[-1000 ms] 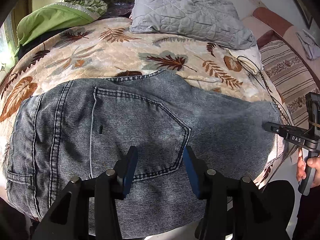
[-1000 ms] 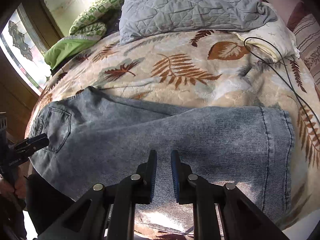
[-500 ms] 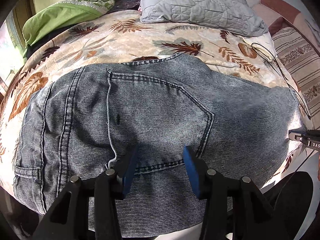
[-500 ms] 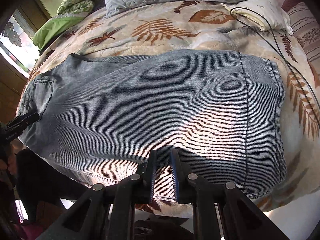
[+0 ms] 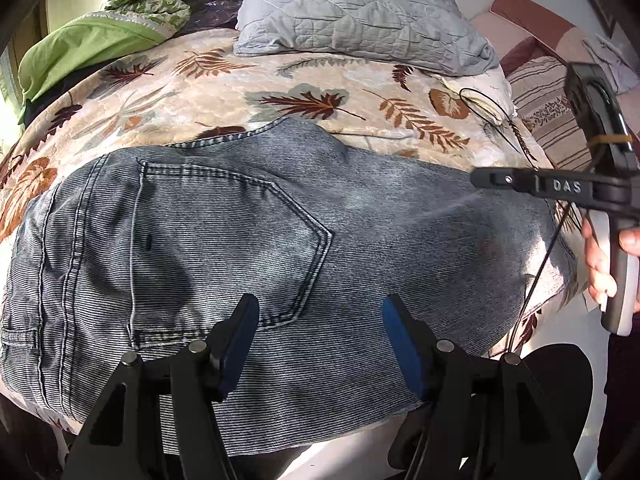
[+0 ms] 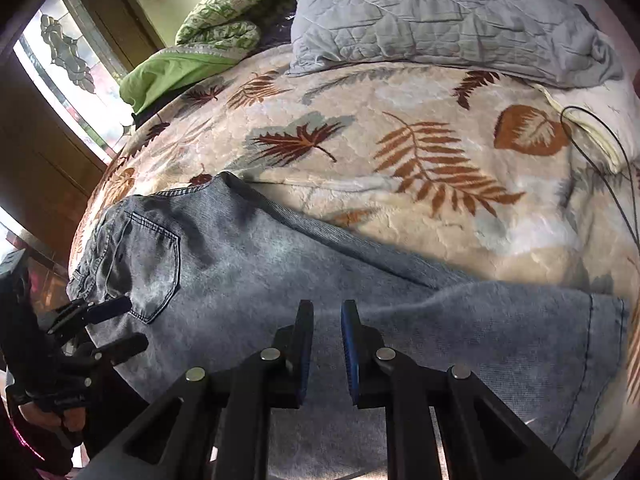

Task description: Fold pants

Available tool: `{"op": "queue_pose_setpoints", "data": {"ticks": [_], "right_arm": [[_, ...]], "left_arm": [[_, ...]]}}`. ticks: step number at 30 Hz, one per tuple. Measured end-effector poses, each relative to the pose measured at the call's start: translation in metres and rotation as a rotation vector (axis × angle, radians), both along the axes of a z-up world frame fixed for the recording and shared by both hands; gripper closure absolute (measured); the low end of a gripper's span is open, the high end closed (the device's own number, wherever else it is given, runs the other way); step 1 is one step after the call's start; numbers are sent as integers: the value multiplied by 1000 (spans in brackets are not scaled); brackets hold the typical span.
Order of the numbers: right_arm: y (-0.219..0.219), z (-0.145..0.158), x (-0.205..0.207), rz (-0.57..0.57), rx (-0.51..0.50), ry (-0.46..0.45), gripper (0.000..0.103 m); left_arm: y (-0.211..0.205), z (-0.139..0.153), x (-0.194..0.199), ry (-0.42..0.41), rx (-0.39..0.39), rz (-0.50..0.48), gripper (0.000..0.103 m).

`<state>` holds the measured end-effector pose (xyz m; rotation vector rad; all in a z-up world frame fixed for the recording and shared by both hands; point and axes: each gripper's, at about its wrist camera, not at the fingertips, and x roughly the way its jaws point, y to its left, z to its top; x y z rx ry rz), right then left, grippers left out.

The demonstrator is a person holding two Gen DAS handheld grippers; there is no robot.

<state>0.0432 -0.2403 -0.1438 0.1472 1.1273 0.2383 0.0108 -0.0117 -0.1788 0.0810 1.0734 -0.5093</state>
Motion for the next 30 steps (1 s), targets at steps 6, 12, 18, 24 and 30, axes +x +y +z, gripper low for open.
{"op": "queue_pose_setpoints", "data": {"ticks": [6,12,18,24,30], "right_arm": [[27,-19,38,97,10,30,86],[58,-39,62,201,-47,48,86],[64,-48,73,275,-101,62,86],[68,-52,73,370,-23,106,45],[80,-59,81,387,-82,116,28]], "left_arm": [[-1,-8,0,-8,-11,-9,38],[6,-11,2,-62,-19,-22,35],[12,-15,2,-119,-24,-46,35],[15,-15,4,-127,-40,-60,35],[15,-16,6,-129,-47,-62,34]]}}
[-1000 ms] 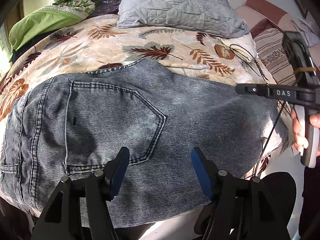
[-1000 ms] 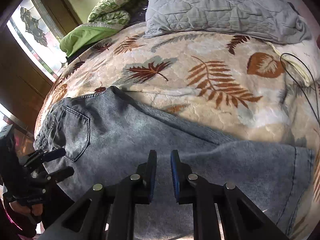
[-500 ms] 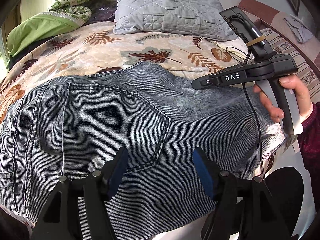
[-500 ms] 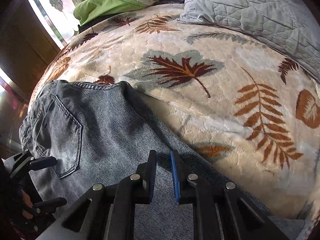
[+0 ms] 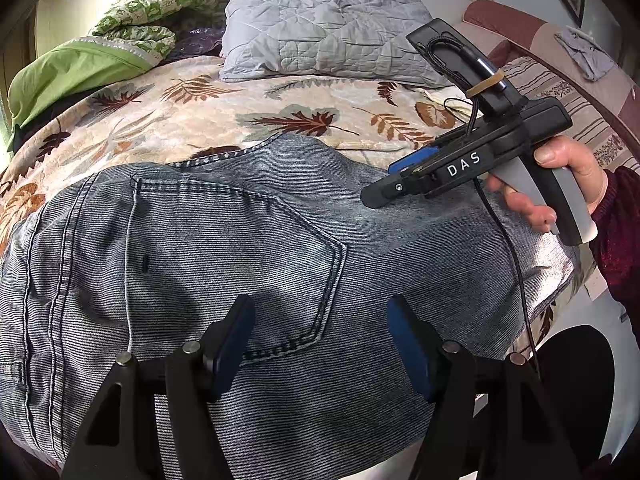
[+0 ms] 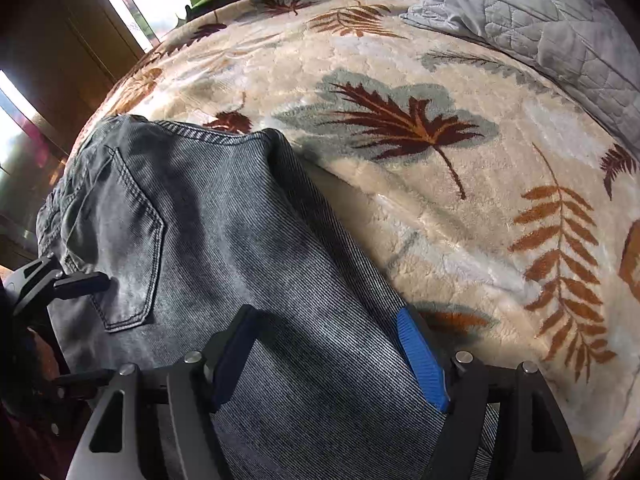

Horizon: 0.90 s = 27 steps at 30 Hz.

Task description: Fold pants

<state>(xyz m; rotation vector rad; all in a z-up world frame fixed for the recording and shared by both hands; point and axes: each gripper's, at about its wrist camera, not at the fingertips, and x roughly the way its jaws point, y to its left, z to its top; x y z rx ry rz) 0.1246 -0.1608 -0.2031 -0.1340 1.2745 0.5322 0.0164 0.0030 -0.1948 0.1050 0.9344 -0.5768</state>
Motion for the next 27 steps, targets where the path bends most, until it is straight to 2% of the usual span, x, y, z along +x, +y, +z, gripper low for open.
{"op": "queue_pose_setpoints", "data": {"ticks": [1,3,5,9,11,14,19,21,23,24,27], "right_arm": [[-2,1,1,-4,30,9,30],[-6,4,2,-20,65,9,43],[-7,4,1,-17,39,2,59],[-6,5,1,5,10,1,70],[-3,5,1,33,-26,-14,80],[6,7,-2,76,-85,-35,87],[14,8,0,105,-142,-44,90],[18,8,5,89,-154,-56,93],[20,8,11,52,-185,-90,101],[21,6,15,33,-212,-102,101],[18,7,23,-5,-179,-107,101]], "left_arm": [[0,0,0,0,-1,0,34],[1,0,1,1,-4,0,34],[1,0,2,2,-7,2,34],[0,1,4,-3,-9,8,33],[0,3,4,-7,-13,13,33],[2,5,4,-22,-12,19,33],[4,5,5,-42,-3,31,33],[4,5,6,-54,4,43,33],[6,6,6,-75,13,60,33],[7,7,6,-89,18,69,33],[13,12,4,-133,23,92,33]]}}
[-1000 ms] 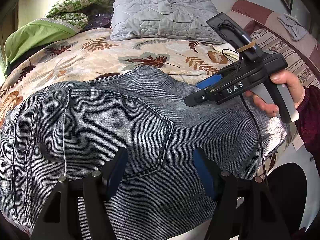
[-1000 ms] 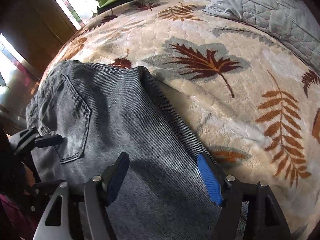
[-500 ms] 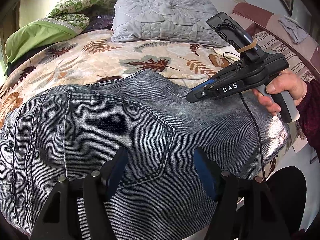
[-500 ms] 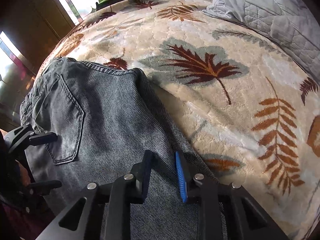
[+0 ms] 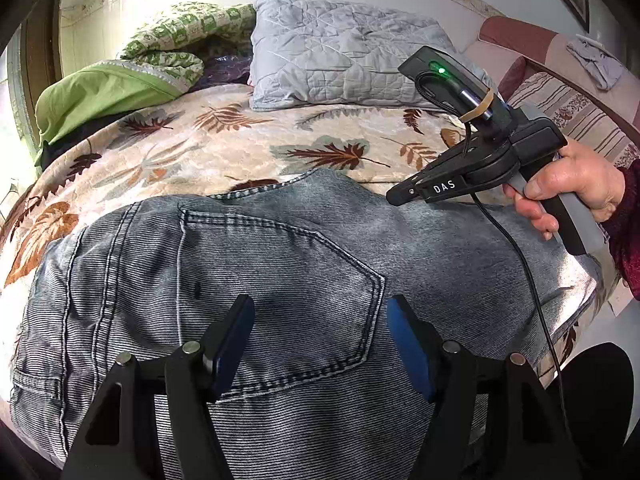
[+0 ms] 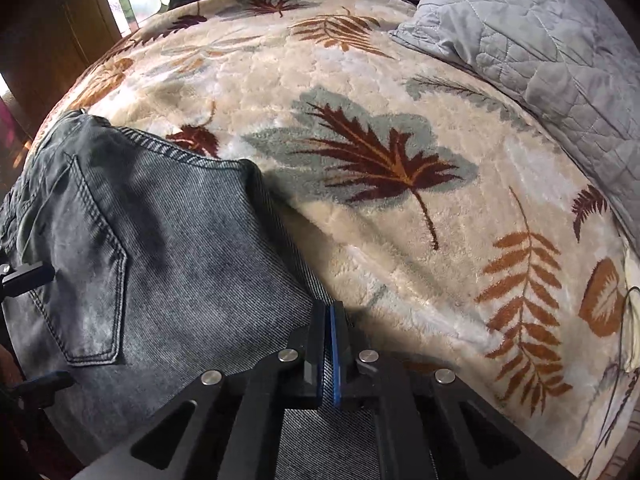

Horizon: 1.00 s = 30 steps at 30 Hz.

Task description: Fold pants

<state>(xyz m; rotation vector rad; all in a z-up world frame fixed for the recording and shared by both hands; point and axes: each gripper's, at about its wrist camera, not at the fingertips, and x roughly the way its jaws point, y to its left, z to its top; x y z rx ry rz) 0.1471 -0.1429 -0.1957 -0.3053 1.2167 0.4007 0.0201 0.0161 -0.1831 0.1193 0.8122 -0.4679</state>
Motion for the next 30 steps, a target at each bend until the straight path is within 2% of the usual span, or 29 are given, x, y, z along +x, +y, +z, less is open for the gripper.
{"op": "queue_pose_setpoints", "data": {"ticks": [4,6,8,11,13,16,18,22,24,27,30], "right_arm": [[-16,22,3,-68,178,-23,101],[-11,30,-3,-86,265,-21,101],[0,35,-8,-69,312,-21,101],[28,27,-17,-26,344,19,101],[46,18,-17,-20,319,28,101],[49,-8,-5,-112,277,52,100],[42,-14,2,-157,343,37,101],[31,-6,-3,-235,385,7,100],[18,8,-16,-271,394,-43,100],[-26,31,-45,-347,469,-72,100],[-78,47,-85,-429,430,-103,100]], "left_arm": [[7,7,-2,-47,-2,31,33],[11,10,-3,-66,-4,50,33],[12,11,-2,-71,5,69,33],[15,9,0,-64,32,98,33],[17,6,3,-61,56,122,33],[19,-6,11,-26,110,157,33],[19,-16,16,8,135,155,33],[11,-20,10,-51,198,136,30],[13,-19,9,-55,181,138,30],[14,-15,7,-62,151,135,29],[8,-9,-3,-80,128,111,29]]}}
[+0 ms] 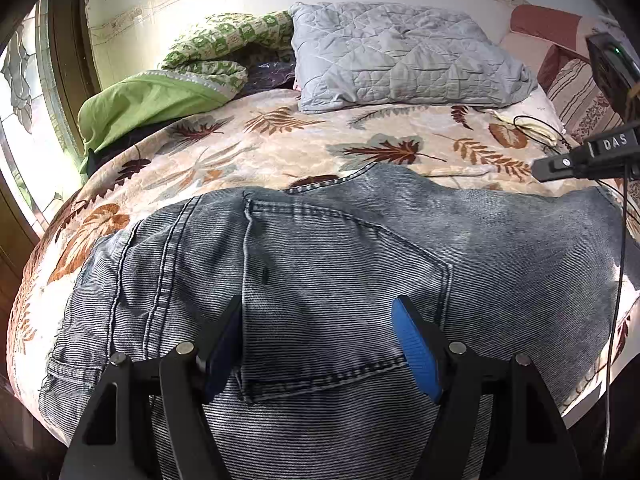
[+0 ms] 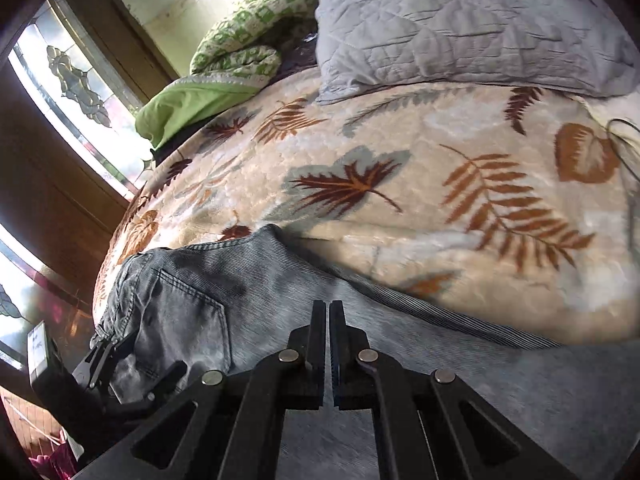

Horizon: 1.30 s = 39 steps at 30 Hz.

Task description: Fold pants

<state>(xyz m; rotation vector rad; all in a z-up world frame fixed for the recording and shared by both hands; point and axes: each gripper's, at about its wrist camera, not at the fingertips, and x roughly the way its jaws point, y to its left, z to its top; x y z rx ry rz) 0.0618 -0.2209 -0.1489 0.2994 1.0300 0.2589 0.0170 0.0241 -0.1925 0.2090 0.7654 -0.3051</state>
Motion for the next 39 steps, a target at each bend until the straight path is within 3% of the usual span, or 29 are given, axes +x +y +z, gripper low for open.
{"op": "queue_pose_setpoints", "data": {"ticks": [3,5,11,14,17,19,21,26,30,33,36,39], "right_arm": [[-65,9,-44,-90,-14,20,100],[-107,13,-73,-160,-46,39,100],[-190,4,-139,-256,-20,103,100],[-200,-9,-156,-249,-6,111,100],[-203,-35,-166,-257,-11,146,99],[-208,-43,-176,-258,31,107,99],[-212,-42,-186,-254,59,87,100],[-223,-25,-213,-301,86,12,99],[-236,-16,-237,-369,189,-72,99],[-245,-18,-257,-414,287,-117,99],[-246,-21,-264,-425,349,-136,93],[-246,-21,-263,-433,352,-143,86]], "left_arm": [[-17,8,-13,-1,-19,-56,24],[-30,12,-20,-2,-12,-69,15],[-56,26,-15,79,-56,0,13],[-63,32,-12,63,-40,49,9],[-65,19,1,70,86,127,8],[-60,4,10,126,161,175,9],[-56,2,10,158,153,183,9],[-85,33,-9,58,143,96,8],[-110,42,-12,61,101,41,7],[-116,35,-4,56,155,56,6],[-96,28,5,42,224,124,6],[-52,28,11,98,188,213,7]]}}
